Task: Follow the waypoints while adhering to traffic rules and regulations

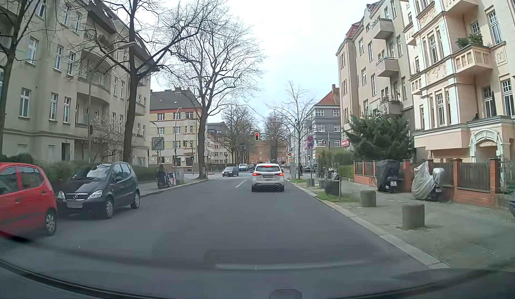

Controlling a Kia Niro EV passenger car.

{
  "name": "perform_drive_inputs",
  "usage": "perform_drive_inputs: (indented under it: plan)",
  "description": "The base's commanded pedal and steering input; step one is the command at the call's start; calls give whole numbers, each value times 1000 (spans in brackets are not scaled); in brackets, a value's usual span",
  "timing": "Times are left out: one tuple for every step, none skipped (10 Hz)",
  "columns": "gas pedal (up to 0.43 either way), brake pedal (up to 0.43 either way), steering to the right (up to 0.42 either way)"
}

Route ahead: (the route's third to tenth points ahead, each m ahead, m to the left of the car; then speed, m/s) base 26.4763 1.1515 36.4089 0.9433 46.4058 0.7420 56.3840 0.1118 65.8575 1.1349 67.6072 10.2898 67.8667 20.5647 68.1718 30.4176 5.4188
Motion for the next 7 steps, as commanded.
perform_drive_inputs:
  plan:
    - [0,55,6]
    - [0,61,6]
    - [0,67,6]
    - [0,67,6]
    - [0,67,6]
    - [0,67,7]
    - [0,67,7]
